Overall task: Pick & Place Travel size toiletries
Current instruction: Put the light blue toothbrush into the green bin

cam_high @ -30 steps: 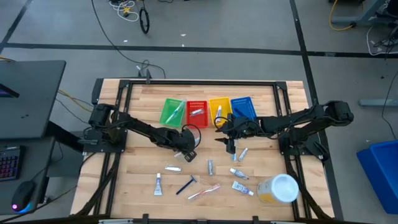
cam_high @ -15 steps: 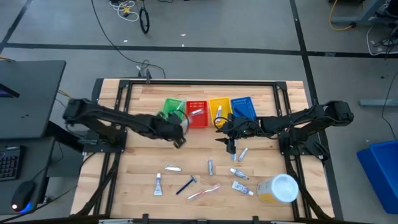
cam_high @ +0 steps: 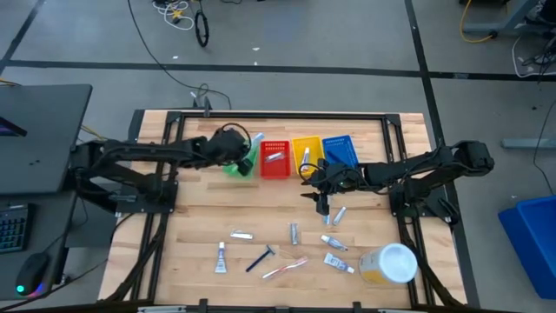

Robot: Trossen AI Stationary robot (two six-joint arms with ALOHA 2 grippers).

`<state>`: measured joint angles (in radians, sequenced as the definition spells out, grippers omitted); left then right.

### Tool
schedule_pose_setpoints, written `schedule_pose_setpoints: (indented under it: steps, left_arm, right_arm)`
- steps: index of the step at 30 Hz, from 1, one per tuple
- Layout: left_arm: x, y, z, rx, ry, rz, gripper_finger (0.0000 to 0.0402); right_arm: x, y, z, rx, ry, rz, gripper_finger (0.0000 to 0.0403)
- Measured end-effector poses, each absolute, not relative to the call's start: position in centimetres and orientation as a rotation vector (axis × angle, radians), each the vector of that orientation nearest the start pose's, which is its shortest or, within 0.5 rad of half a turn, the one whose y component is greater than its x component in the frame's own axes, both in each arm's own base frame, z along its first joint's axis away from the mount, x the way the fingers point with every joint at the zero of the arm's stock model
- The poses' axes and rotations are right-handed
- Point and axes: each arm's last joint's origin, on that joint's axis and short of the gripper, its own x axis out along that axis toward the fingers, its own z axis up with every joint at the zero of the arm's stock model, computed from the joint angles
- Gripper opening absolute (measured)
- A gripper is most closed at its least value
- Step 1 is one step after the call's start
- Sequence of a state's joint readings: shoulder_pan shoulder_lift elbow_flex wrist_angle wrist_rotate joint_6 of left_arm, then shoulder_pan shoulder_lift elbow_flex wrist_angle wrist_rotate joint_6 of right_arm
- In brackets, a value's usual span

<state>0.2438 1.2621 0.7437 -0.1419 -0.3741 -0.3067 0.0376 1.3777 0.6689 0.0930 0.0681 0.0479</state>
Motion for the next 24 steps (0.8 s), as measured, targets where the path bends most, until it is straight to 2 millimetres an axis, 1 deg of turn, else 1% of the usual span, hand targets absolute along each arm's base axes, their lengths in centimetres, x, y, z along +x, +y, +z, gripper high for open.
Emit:
schedule_pose_setpoints:
  steps: [3, 5, 9, 12, 16, 21, 24]
  left_arm:
    - [23.9, 8.6, 21.0, -0.239, 0.500, 0.700, 0.0036]
    - [23.4, 9.1, 20.1, -0.217, 0.483, 0.694, 0.0035]
    - [22.2, 9.4, 18.1, -0.235, 0.506, 0.681, 0.0030]
    - [21.6, 9.2, 17.1, -0.234, 0.504, 0.690, 0.0038]
    - [21.3, 9.1, 16.6, -0.241, 0.491, 0.673, 0.0050]
    - [21.3, 9.1, 16.6, -0.241, 0.491, 0.683, 0.0053]
    - [21.2, 9.1, 16.5, -0.245, 0.502, 0.684, 0.0054]
  right_arm:
    - [27.3, 0.8, 19.3, 0.014, 0.617, -0.044, 0.0190]
    - [27.3, 0.8, 19.3, 0.014, 0.618, -0.044, 0.0189]
    - [27.3, 0.8, 19.2, 0.014, 0.620, -0.045, 0.0186]
    - [27.3, 0.8, 19.2, 0.014, 0.619, -0.046, 0.0187]
    - [27.3, 0.8, 19.2, 0.014, 0.619, -0.046, 0.0190]
    - [27.3, 0.9, 19.2, 0.015, 0.619, -0.041, 0.0195]
    - [27.3, 0.9, 19.2, 0.066, 0.618, -0.055, 0.0201]
